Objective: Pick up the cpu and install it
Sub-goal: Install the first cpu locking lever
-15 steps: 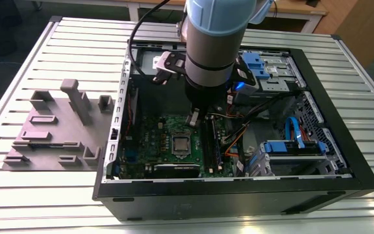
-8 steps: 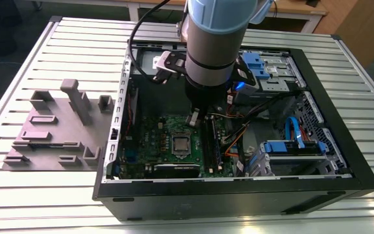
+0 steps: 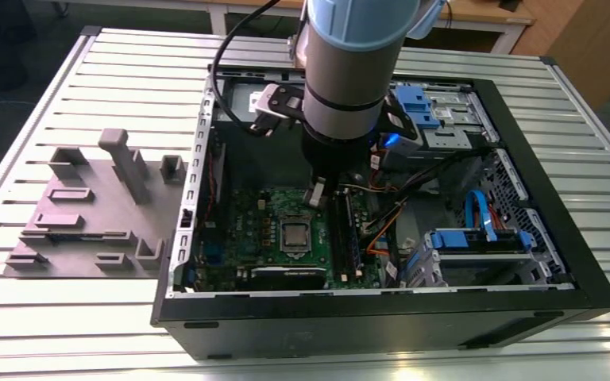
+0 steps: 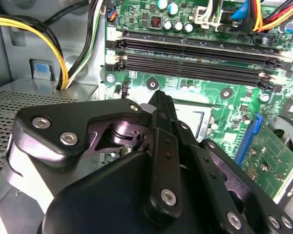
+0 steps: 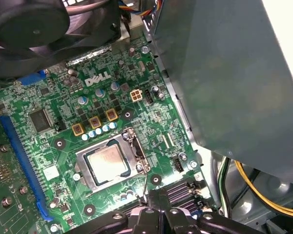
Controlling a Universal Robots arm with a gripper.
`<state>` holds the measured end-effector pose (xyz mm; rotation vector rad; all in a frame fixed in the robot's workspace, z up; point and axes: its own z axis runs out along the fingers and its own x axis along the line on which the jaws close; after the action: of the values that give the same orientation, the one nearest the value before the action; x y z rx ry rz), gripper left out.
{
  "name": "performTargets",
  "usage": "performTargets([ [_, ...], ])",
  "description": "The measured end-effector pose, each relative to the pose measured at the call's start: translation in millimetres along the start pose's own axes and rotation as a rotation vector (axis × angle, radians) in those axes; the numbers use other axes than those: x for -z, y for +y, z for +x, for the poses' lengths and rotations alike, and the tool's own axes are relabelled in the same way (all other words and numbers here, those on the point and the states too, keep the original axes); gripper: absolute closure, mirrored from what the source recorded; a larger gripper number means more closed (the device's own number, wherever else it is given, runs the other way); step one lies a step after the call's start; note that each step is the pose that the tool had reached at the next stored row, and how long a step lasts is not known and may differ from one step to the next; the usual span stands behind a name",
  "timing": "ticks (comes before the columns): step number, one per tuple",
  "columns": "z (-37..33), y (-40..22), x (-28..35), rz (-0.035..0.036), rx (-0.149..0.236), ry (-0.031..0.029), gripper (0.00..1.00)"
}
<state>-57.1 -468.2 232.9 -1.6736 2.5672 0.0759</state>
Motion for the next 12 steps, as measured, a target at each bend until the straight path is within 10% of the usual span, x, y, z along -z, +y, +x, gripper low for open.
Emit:
performTargets([
  [4,0.0,0.1,0.0,0.0039,0.001,0.0091,0.9],
  [8,0.0,0.0,-0.4,0.0203,0.01,0.0515,0.9],
  [12,0.0,0.0,-0.5,0.0293,0.017,0.0779,0.9],
])
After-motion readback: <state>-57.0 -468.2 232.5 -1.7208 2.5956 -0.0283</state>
